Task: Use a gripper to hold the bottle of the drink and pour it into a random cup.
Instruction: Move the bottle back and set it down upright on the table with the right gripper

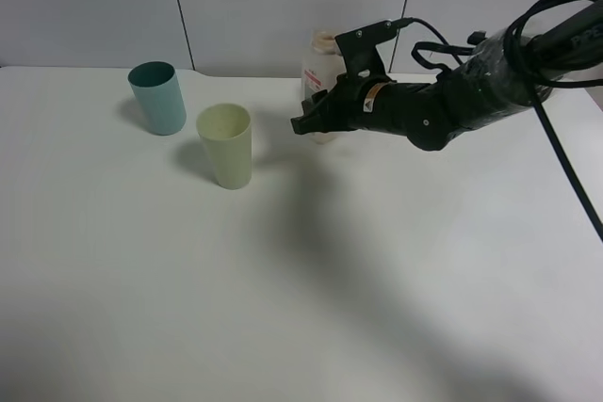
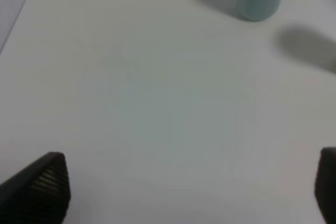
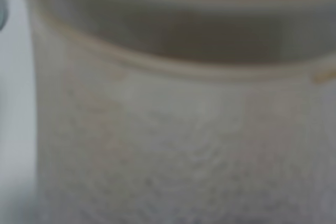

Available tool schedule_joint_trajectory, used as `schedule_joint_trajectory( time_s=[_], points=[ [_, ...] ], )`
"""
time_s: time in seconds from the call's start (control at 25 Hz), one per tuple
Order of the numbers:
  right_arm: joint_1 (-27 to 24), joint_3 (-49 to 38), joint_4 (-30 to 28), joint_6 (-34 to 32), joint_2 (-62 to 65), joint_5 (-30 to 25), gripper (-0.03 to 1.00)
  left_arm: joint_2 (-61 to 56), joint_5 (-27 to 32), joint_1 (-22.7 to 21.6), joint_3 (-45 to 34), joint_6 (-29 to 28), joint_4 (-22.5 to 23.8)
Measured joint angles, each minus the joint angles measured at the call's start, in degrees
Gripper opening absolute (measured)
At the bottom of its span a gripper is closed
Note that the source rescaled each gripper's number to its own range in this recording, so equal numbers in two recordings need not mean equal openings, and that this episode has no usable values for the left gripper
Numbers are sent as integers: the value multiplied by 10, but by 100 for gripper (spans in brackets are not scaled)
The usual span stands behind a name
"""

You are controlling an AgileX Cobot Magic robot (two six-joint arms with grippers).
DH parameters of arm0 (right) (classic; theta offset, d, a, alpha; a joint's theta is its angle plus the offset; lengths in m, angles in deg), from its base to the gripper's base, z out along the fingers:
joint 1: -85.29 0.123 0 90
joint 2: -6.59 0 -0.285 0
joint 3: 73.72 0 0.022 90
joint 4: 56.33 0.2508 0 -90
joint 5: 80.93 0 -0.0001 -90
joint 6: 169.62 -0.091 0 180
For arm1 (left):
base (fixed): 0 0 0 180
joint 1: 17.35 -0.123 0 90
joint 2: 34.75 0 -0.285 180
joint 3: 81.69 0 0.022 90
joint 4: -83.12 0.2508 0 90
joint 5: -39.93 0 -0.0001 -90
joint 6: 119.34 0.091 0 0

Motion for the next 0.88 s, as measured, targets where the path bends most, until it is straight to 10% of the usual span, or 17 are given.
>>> schedule_joint_trajectory(
  time_s=[0.88],
  points=[
    [1,0,0,28,-68,57,0,0,0,0,0,0,0]
  ],
)
